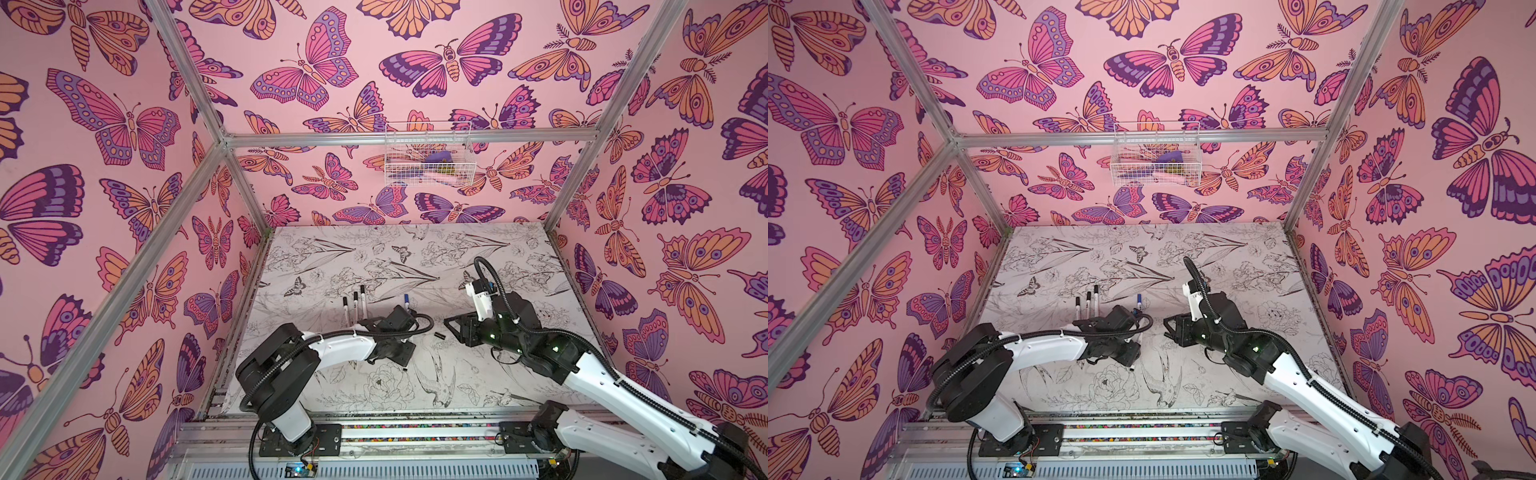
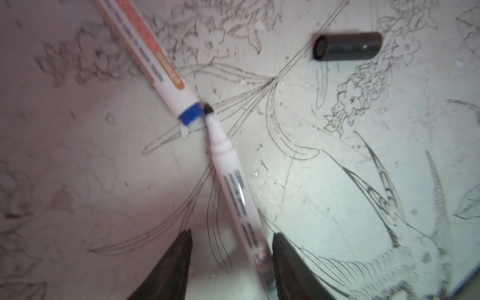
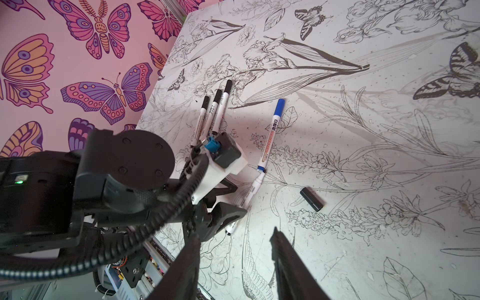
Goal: Insert the pens into the pen caps
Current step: 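Release the blue marker and grasp the uncapped white marker with the left gripper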
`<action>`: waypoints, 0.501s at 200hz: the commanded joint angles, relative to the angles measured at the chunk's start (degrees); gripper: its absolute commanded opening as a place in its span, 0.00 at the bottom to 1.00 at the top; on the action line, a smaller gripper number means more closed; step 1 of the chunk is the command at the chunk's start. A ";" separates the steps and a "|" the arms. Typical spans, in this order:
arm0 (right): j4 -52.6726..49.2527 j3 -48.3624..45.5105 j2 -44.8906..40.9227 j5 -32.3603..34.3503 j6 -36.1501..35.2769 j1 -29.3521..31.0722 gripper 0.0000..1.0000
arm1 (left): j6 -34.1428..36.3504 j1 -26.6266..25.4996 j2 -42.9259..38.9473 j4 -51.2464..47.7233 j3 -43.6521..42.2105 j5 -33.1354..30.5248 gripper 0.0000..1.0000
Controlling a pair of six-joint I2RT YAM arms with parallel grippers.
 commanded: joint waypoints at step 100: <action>-1.26 0.35 -0.52 1.70 0.65 -0.25 0.48 | -3.13 -2.21 -1.14 -12.05 1.63 -7.89 0.00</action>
